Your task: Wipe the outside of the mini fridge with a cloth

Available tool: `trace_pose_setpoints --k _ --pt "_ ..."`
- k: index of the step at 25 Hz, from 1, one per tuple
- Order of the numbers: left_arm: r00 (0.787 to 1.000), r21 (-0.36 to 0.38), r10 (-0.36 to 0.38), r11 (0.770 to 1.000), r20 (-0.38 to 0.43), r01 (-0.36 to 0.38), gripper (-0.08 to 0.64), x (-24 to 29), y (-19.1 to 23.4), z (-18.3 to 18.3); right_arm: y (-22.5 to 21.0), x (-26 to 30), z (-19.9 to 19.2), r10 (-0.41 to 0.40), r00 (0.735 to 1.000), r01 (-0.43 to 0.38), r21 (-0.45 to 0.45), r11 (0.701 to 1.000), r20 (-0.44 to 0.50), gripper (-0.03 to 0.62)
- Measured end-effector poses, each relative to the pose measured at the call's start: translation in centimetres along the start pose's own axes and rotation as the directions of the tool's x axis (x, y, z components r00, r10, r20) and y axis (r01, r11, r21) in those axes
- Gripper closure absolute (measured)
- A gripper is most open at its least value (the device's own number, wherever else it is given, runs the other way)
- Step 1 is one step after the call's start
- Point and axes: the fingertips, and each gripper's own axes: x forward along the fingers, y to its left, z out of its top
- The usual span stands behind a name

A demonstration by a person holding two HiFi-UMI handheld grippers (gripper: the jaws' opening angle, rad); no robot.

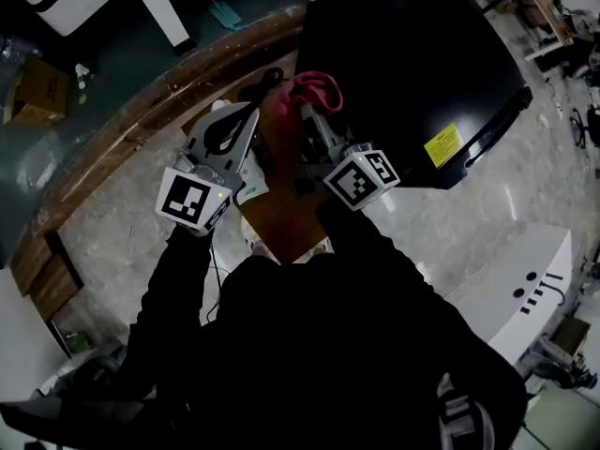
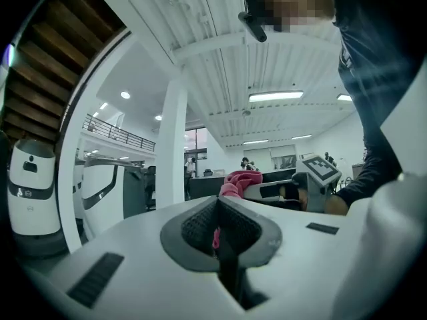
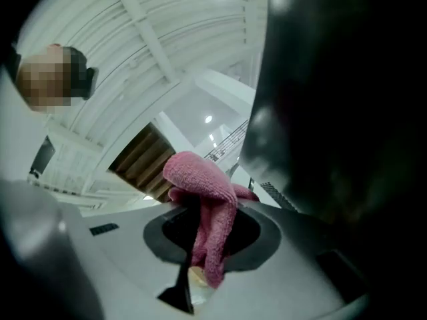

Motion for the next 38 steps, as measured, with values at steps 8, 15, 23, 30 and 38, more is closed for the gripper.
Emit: trace_pose_setpoints --k 8,15,23,30,38 --pt "0.99 -0.017 -0.137 0.99 0.035 0.138 0.557 5.1 3.3 0.8 -4.7 3.4 3.9 -0.163 0.965 0.113 0.233 0.966 0.206 0.508" --pt "0.975 -0.011 -0.222 0.975 0.012 0.222 0.557 7.7 2.0 -0.7 -7.8 2.2 3.1 -0.275 0.921 0.142 0.423 0.895 0.275 0.511" --pt "0.964 -0.051 -0.258 0.966 -0.066 0.255 0.558 9.8 1.6 -5.9 -11.3 1.5 -0.5 -0.312 0.919 0.172 0.467 0.867 0.24 0.512" --pt "0.938 -0.081 -0.29 0.957 -0.19 0.279 0.558 11.8 0.3 -13.4 -16.6 0.1 -5.4 -0.371 0.908 0.228 0.513 0.828 0.195 0.512" --pt "0.895 -0.099 -0.268 0.963 -0.357 0.249 0.558 13.5 -0.1 -23.4 -23.3 -2.3 -12.8 -0.469 0.879 0.334 0.584 0.739 0.091 0.511"
